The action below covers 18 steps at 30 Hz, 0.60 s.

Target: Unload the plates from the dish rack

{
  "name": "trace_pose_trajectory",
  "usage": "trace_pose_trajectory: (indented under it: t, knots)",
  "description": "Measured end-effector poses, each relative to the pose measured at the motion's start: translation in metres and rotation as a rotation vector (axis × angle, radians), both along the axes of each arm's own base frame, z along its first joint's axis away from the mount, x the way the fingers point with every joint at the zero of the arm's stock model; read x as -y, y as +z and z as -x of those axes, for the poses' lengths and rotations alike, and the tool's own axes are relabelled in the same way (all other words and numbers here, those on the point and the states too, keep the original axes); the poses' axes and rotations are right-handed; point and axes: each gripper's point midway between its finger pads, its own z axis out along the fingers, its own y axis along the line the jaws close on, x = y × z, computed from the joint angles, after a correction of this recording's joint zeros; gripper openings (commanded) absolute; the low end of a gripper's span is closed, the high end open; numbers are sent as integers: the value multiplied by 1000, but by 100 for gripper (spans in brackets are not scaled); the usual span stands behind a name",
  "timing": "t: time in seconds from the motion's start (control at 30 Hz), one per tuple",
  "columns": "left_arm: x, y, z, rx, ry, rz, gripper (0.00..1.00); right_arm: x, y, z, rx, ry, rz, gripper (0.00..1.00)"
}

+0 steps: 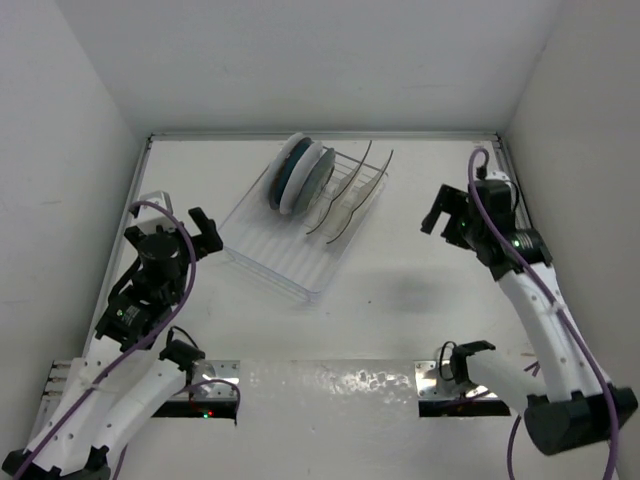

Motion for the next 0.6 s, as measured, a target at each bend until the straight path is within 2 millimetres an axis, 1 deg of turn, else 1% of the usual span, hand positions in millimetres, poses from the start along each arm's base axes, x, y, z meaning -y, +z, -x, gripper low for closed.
trace_pose_trajectory:
  t: [0.07, 0.13, 0.27, 0.3, 0.33, 0.4, 0.43, 0.47, 0.5, 0.57, 0.6]
  knots:
    - [0, -2, 0, -5, 0, -2, 100, -12, 7, -24, -7, -1, -18, 99]
    - [0, -3, 0, -6, 0, -3, 100, -27, 19, -45, -5, 6, -21, 99]
    - [0, -3, 0, -6, 0, -3, 100, -64, 62, -96, 57, 29, -23, 94]
    - [0, -3, 0, -7, 0, -3, 100, -74, 75, -110, 81, 28, -18, 90]
    - [0, -3, 0, -7, -1, -3, 100, -82, 85, -122, 99, 27, -13, 89]
    - [1, -3, 0, -6, -3, -2, 100, -99, 95, -146, 117, 14, 1, 84]
    - [1, -3, -1, -6, -4, -2, 100, -105, 95, -153, 113, 10, 11, 84]
    - [1, -3, -1, -5, -6, -1, 100, -112, 89, -162, 93, 0, 34, 80]
    - [1, -3, -1, -6, -7, -1, 100, -115, 81, -168, 76, -10, 58, 77]
    - [2, -3, 0, -3, -12, 2, 100, -120, 62, -172, 35, -28, 103, 72]
    - [2, -2, 0, -1, -15, 3, 100, -121, 50, -171, 5, -34, 134, 62]
